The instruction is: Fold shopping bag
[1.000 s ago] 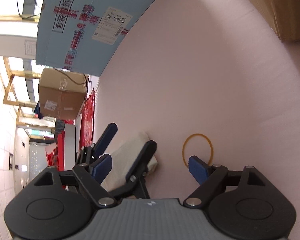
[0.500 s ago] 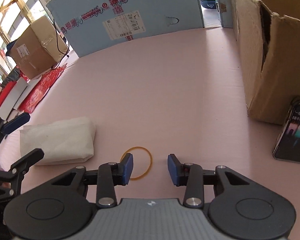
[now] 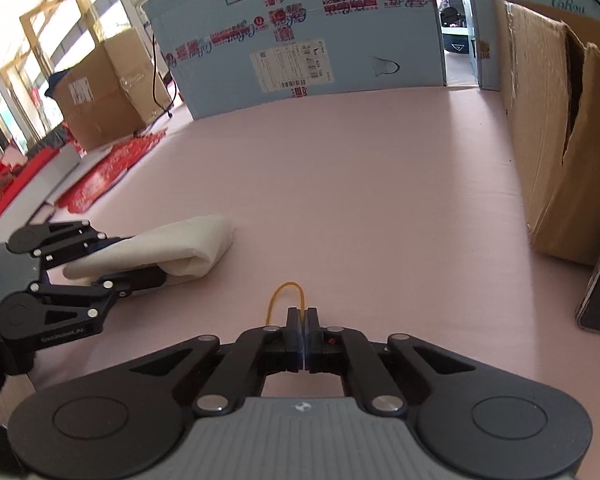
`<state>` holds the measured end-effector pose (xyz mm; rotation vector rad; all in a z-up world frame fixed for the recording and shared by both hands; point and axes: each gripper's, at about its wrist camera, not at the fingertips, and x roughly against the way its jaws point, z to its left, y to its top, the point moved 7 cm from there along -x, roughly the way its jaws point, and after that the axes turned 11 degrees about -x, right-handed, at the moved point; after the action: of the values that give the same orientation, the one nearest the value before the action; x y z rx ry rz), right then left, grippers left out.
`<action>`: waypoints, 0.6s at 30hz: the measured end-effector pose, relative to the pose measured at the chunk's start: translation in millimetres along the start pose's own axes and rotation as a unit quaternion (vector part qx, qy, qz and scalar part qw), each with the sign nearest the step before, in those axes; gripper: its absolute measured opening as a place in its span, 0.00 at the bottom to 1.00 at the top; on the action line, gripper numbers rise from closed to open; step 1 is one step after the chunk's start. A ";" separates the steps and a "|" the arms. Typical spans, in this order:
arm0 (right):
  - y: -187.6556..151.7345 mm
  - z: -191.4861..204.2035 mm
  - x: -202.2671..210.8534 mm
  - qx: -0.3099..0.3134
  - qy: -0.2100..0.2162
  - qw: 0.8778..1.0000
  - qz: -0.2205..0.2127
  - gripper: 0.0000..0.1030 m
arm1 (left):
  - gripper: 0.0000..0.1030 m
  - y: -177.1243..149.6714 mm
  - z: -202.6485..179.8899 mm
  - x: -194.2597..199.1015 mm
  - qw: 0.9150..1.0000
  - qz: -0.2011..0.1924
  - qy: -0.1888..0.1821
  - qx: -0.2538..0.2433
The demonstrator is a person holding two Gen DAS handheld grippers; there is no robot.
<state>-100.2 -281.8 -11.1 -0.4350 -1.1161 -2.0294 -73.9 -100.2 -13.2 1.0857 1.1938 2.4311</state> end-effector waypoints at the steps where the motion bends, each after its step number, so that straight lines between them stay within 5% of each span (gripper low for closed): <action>1: 6.5 -1.0 0.0 -0.032 0.026 0.999 -0.012 0.01 | 0.20 5.3 -0.4 -0.8 1.000 -0.009 0.005 -0.015; 4: 26.1 -10.2 -5.0 -0.126 0.084 0.988 -0.043 0.01 | 0.20 24.6 0.0 -2.8 0.997 -0.042 0.015 -0.060; 10: 25.7 -55.4 -39.1 -0.284 0.085 0.955 -0.024 0.01 | 0.20 28.5 -13.3 -14.9 0.991 -0.055 -0.028 -0.118; 18: 29.4 -47.2 -41.7 -0.255 0.076 0.964 -0.023 0.01 | 0.23 19.9 -37.0 -28.9 0.981 -0.022 -0.048 -0.188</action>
<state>-47.9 -311.3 -46.2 -0.4977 -0.5041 -2.3415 -77.4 -148.9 -27.8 1.0313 0.6812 2.4062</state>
